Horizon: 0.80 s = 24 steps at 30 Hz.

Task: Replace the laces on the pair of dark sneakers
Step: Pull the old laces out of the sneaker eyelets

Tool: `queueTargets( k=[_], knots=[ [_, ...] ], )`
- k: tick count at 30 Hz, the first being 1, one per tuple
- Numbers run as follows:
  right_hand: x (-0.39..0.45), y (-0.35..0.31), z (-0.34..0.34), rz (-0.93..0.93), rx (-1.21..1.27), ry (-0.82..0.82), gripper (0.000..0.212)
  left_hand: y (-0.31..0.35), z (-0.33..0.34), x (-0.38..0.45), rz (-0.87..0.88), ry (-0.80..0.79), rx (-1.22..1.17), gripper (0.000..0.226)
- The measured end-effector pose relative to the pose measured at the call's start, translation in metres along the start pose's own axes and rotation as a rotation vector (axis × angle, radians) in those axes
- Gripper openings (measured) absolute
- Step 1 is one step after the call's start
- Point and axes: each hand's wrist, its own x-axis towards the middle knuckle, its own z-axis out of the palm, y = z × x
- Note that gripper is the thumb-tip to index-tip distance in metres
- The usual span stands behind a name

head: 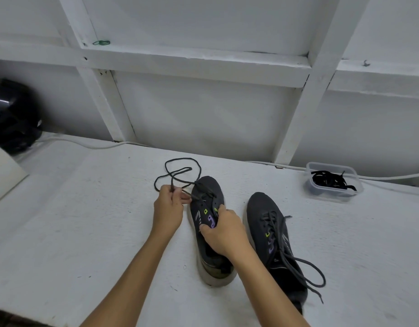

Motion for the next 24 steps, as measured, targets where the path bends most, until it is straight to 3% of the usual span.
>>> queueTargets(
  k=[6, 9, 15, 18, 21, 24],
  knots=[
    [0.0, 0.001, 0.0, -0.003, 0.0, 0.004, 0.06, 0.005, 0.0, -0.004, 0.069, -0.255, 0.093, 0.007],
    [0.001, 0.001, 0.001, -0.007, 0.011, 0.009, 0.056, 0.006, 0.0, -0.003, 0.14, -0.229, 0.14, 0.006],
    [0.002, 0.001, 0.0, 0.004, 0.034, 0.021, 0.046, 0.013, -0.006, -0.002, 0.031, -0.228, 0.081, 0.018],
    [0.0, 0.0, -0.001, -0.003, 0.066, 0.023, 0.049, 0.015, -0.01, -0.001, -0.012, -0.102, 0.098, 0.016],
    [0.0, 0.001, -0.01, 0.022, 0.231, 0.014, 0.049, 0.015, -0.007, -0.008, -0.044, -0.134, 0.173, 0.011],
    [0.0, -0.002, -0.022, 0.191, 0.558, -0.062, 0.047, 0.016, -0.001, -0.019, -0.046, -0.228, 0.212, 0.016]
  ],
)
